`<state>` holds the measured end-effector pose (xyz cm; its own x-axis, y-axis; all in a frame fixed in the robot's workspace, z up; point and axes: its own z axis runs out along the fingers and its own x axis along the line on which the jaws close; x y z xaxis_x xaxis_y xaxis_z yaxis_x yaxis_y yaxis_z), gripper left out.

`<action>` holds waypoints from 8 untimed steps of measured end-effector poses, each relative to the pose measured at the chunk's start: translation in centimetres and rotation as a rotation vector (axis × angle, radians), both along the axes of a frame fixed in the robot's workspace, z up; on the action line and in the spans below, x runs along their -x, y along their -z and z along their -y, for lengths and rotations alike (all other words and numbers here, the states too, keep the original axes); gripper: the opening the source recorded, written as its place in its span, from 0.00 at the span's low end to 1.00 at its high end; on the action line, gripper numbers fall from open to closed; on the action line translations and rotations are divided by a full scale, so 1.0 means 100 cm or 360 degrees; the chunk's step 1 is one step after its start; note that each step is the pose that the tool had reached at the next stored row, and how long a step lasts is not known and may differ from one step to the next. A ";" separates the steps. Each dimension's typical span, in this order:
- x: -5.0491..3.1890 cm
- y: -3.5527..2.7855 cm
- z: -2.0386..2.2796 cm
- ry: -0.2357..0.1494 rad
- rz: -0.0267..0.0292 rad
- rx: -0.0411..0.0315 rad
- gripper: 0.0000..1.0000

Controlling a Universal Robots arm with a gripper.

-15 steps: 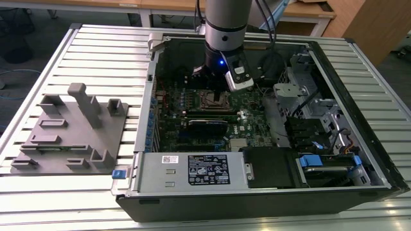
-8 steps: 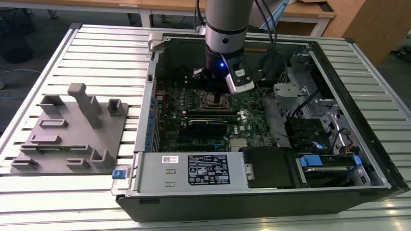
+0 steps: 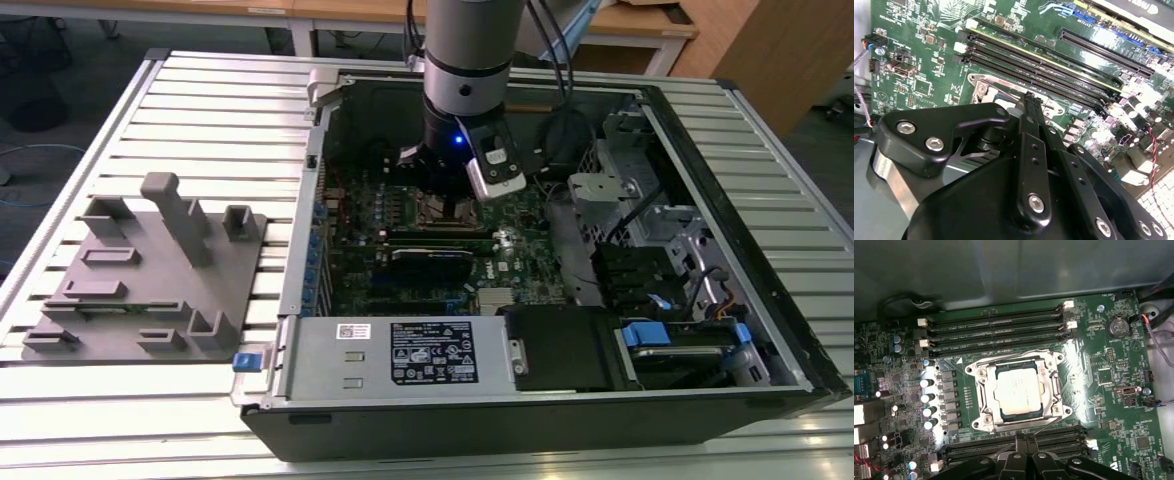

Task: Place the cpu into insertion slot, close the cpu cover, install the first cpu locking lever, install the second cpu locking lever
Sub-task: 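Install the second cpu locking lever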

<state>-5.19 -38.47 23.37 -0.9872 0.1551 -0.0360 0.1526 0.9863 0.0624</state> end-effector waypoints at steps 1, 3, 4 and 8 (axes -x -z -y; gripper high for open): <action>0.0007 0.0007 0.0001 -0.0002 0.00000 0.0000 0.11; 0.0019 0.0024 0.0002 -0.0006 0.00000 0.0000 0.11; 0.0025 0.0032 0.0002 -0.0008 0.00000 0.0000 0.11; 0.0049 0.0067 0.0003 -0.0017 0.00001 0.0000 0.11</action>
